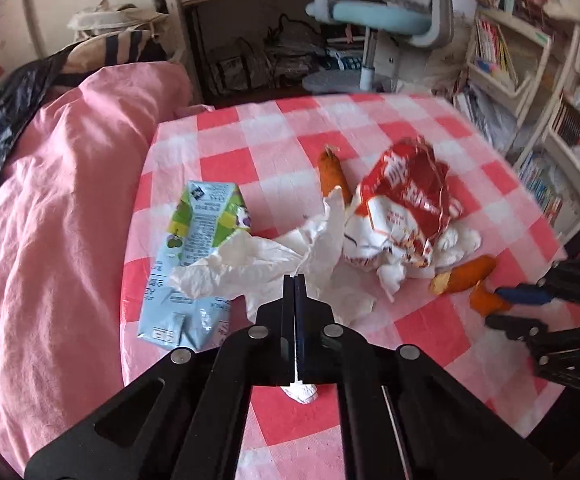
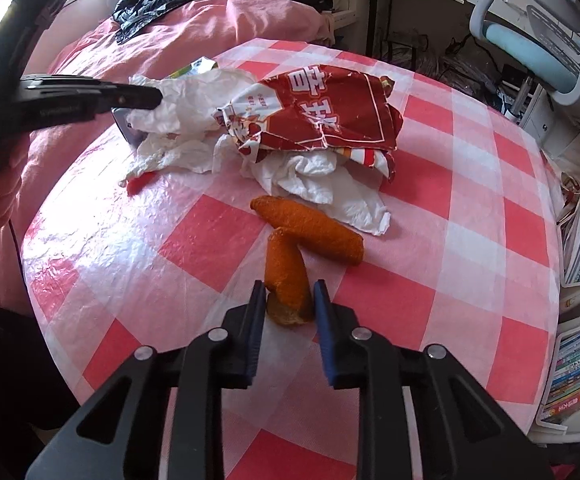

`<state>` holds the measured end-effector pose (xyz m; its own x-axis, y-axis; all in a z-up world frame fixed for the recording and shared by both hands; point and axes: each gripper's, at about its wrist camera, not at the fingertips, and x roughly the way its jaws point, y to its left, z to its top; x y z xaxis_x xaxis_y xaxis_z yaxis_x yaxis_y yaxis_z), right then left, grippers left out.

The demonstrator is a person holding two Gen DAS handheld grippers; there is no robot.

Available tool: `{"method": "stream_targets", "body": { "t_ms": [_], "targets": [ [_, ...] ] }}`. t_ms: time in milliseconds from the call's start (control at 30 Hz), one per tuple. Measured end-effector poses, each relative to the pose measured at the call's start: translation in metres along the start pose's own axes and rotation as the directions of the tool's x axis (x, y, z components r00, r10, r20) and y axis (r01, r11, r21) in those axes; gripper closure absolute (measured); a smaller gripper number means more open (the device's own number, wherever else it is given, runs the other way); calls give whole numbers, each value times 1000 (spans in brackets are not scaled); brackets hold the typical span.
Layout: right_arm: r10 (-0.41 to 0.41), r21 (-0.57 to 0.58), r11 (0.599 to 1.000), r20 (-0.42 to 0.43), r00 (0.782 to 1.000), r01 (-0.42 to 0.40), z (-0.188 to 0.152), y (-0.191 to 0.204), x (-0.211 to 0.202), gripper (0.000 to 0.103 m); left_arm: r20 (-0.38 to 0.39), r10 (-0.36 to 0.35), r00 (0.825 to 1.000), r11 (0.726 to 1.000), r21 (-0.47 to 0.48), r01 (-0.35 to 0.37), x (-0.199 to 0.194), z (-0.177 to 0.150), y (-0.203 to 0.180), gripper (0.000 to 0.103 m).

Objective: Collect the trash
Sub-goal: 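Close the right gripper on the orange food piece while the left gripper pinches tissue, then grasp the large white tissue with the left gripper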

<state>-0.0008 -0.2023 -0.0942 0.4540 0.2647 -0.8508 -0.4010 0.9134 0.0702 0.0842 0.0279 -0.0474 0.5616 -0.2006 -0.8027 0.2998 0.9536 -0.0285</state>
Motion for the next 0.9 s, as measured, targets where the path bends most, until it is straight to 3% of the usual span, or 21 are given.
{"method": "stream_targets", "body": {
  "t_ms": [100,200,367,500,633,733,800,900],
  "targets": [
    [16,19,1000,21,1000,-16,-1,-5,-8,79,101,-90,991,984,-145,104,-36,-1,30,102],
    [25,29,999,37,999,-26,-3,-7,-13,79,166,-161,973,956,-217,195,-59,-9,47,102],
    [38,40,998,67,997,-41,-7,-6,-25,79,210,-277,938,915,-238,324,-77,-22,48,102],
    [50,56,997,93,994,-56,1,-7,-30,79,206,-319,925,909,-210,360,-81,-28,32,102],
    [45,69,996,107,993,-53,-3,-9,-36,79,119,-307,944,930,-173,324,-74,-37,13,102],
    [41,75,996,110,993,-49,-4,-11,-38,79,-28,-187,982,971,-155,180,-48,-50,5,97],
    [40,77,996,111,993,-49,-5,-12,-39,79,-123,-119,985,982,-159,98,-31,-58,6,71],
    [33,78,996,114,993,-42,-5,-13,-40,79,-154,-46,987,989,-148,23,-24,-62,10,39]
  ]
}}
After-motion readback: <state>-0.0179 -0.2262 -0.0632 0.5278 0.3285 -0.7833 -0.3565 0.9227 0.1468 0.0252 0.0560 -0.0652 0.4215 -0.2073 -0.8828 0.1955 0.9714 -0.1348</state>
